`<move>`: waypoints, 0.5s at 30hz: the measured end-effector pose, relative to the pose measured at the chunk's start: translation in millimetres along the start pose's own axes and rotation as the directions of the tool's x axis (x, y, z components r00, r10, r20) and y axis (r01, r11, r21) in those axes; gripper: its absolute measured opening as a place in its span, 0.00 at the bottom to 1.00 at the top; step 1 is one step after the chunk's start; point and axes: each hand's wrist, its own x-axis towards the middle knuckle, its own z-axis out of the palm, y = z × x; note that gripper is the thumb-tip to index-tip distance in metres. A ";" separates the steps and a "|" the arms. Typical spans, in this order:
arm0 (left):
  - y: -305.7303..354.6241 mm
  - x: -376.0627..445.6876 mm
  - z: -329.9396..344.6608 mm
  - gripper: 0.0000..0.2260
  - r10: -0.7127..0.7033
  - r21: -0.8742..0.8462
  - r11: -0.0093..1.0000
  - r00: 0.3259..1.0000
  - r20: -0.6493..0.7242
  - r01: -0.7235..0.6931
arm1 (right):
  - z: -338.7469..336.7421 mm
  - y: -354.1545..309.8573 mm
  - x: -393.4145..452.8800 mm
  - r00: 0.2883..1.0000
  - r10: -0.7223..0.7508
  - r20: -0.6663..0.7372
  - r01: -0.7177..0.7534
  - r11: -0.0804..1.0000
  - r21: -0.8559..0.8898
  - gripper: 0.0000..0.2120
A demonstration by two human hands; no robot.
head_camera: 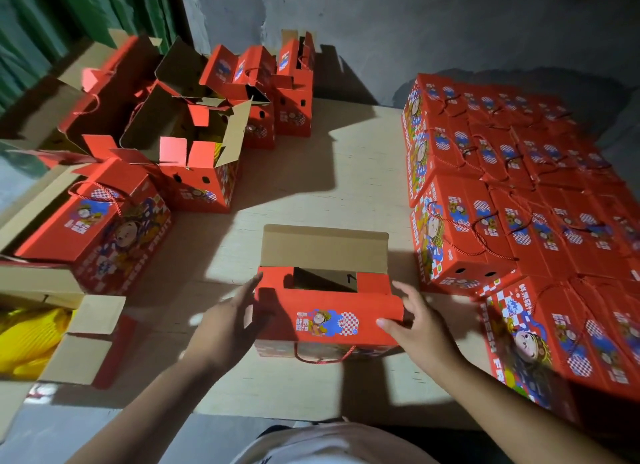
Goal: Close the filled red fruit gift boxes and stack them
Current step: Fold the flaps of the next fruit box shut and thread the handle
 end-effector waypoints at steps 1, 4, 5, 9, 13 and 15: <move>2.7 2.8 1.9 0.34 -0.012 -0.028 1.000 1.000 -0.019 0.011 | 2.3 -0.6 2.6 0.999 -0.010 -0.032 0.009 1.000 -0.023 0.33; 9.1 7.6 7.5 0.29 0.085 0.008 0.996 0.996 0.015 -0.085 | 5.3 3.0 8.4 0.984 -0.172 -0.053 0.153 0.954 -0.259 0.22; 10.6 8.1 8.6 0.28 0.132 0.036 0.990 0.990 0.045 -0.133 | 5.3 4.8 9.0 0.972 -0.232 -0.034 0.208 0.918 -0.338 0.19; 9.3 8.3 9.5 0.39 0.245 0.192 0.942 0.956 0.164 -0.274 | 4.4 8.2 2.6 0.959 -0.252 0.128 0.282 0.854 -0.436 0.34; 8.8 9.0 10.4 0.43 0.186 0.297 0.923 0.958 0.218 -0.247 | 2.9 15.2 -6.8 0.938 -0.246 0.244 0.341 0.777 -0.528 0.44; 10.8 9.0 10.9 0.41 0.192 0.314 0.917 0.962 0.194 -0.247 | 1.7 16.5 -7.2 0.938 -0.260 0.229 0.344 0.780 -0.523 0.42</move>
